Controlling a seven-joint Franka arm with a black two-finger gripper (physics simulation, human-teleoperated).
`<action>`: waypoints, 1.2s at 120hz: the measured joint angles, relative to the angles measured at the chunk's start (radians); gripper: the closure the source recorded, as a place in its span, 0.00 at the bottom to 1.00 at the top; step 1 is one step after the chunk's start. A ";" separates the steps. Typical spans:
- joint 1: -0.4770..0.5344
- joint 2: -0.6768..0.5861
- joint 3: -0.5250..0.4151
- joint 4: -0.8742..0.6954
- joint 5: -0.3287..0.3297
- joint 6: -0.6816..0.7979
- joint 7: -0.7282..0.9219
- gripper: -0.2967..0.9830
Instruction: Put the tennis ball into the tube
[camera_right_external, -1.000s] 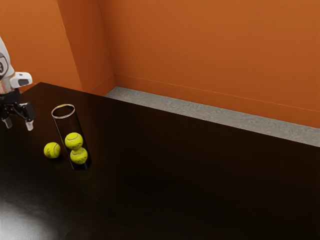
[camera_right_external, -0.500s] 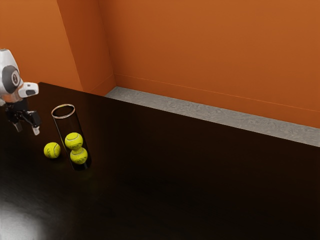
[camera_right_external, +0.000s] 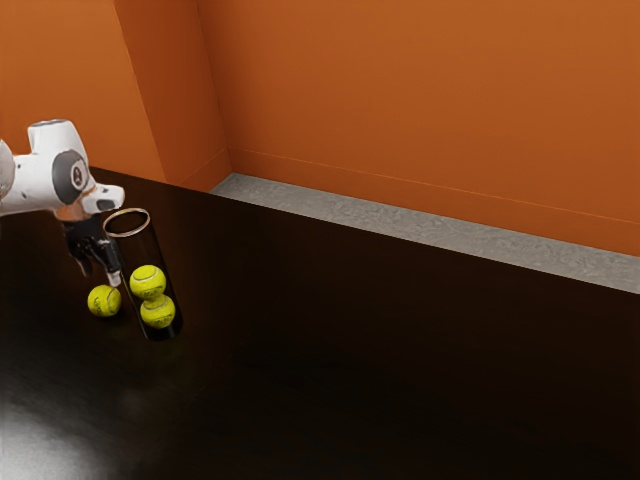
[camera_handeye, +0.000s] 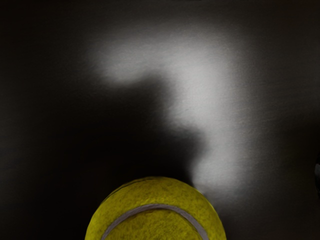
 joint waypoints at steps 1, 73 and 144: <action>0.000 0.001 -0.002 0.000 0.000 0.000 0.001 0.23; 0.001 0.075 -0.014 -0.009 -0.039 0.022 0.035 0.23; 0.006 0.087 -0.019 -0.014 -0.062 0.024 0.035 0.42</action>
